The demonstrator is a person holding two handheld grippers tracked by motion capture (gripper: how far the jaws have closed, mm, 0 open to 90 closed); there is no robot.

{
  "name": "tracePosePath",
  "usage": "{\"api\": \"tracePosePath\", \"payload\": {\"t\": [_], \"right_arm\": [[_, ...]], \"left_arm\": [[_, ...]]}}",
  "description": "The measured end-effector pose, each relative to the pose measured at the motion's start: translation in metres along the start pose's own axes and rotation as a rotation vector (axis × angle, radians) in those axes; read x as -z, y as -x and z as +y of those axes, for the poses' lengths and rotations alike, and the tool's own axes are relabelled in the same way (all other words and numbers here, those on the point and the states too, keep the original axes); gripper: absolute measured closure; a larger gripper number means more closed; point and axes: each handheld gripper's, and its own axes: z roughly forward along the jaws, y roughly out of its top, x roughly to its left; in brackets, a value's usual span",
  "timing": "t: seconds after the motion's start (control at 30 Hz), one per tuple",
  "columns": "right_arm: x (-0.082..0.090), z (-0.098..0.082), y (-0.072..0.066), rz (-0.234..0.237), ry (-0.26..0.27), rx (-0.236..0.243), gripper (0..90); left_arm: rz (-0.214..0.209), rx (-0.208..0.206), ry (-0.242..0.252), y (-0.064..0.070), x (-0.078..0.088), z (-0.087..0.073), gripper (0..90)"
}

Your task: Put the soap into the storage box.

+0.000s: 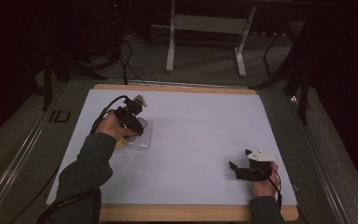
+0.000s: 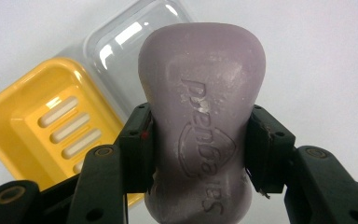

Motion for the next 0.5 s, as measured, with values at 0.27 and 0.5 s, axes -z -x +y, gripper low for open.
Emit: {"api": "tracePosePath", "payload": {"t": [0.27, 0.5], "right_arm": [[0.000, 0.000, 0.000, -0.002, 0.001, 0.002, 14.3], [0.000, 0.000, 0.000, -0.002, 0.001, 0.004, 14.3]], "left_arm": [[0.000, 0.048, 0.012, -0.009, 0.002, -0.004, 50.1], [0.001, 0.092, 0.011, -0.018, 0.000, -0.010, 50.1]]}}
